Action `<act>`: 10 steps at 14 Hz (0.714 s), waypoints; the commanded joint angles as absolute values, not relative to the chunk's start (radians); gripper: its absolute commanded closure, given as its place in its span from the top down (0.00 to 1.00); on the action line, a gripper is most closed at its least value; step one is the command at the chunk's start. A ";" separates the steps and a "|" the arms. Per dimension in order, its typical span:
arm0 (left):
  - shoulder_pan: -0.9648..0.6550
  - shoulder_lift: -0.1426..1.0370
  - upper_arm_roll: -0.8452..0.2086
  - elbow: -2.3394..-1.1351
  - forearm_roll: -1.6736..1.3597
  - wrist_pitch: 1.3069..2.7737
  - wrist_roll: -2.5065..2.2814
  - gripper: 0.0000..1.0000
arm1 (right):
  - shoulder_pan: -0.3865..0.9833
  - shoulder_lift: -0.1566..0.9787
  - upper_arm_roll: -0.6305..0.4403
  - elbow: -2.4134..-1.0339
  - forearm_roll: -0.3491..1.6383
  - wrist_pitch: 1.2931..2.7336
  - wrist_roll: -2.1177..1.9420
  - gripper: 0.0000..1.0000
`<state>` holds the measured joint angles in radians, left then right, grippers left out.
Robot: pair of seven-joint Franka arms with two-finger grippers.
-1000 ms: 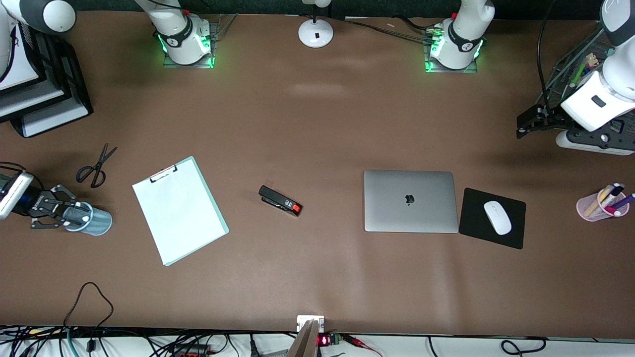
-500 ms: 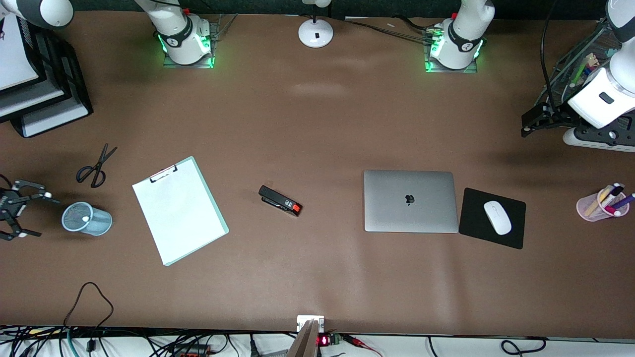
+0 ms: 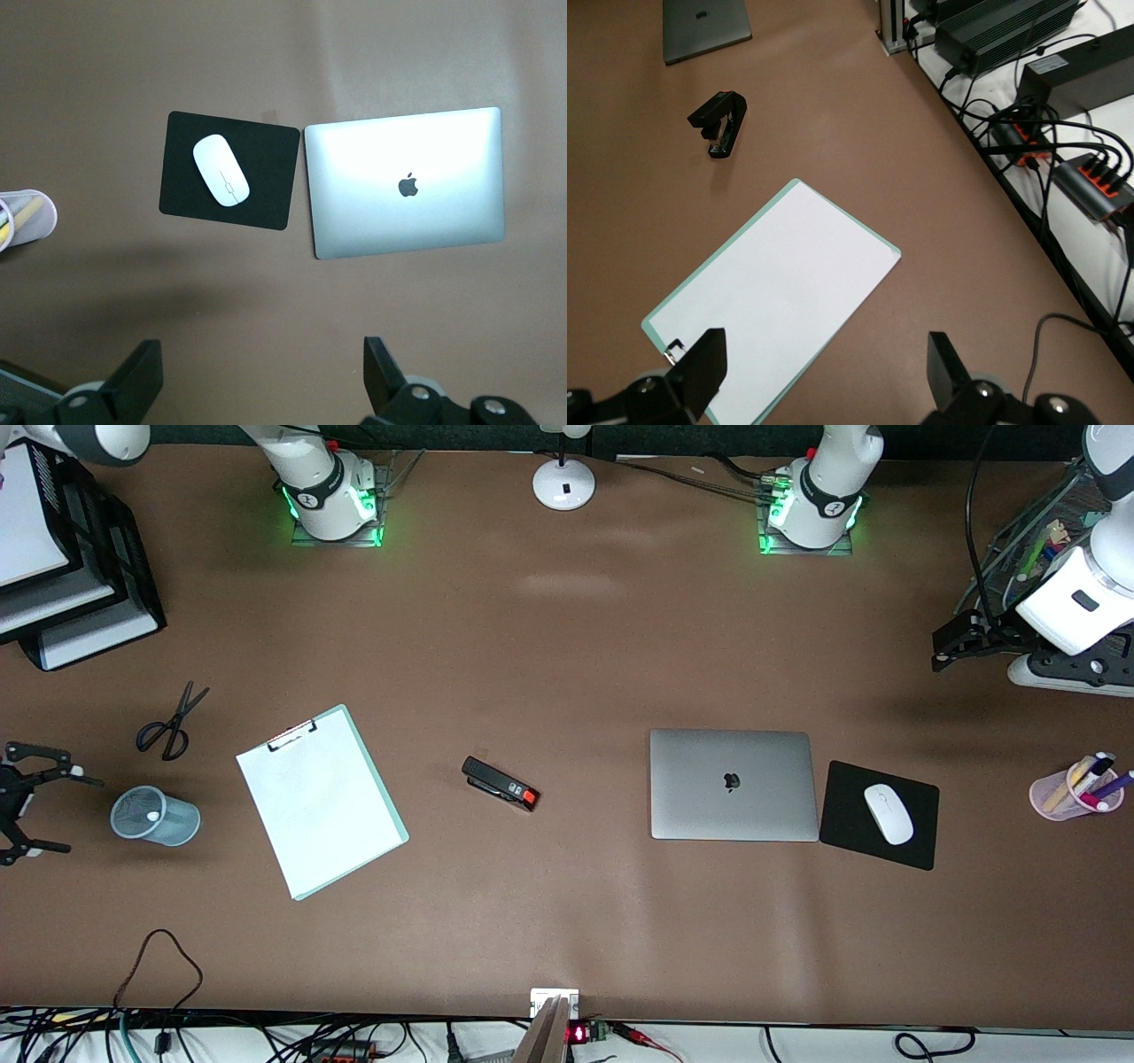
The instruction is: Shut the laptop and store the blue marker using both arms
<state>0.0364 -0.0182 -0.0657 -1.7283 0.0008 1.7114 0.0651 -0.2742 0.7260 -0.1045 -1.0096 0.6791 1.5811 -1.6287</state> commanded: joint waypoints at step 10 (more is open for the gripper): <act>0.038 -0.014 -0.064 -1.715 0.002 1.713 0.055 1.00 | 0.009 0.581 -0.107 -1.017 0.278 1.554 -0.985 1.00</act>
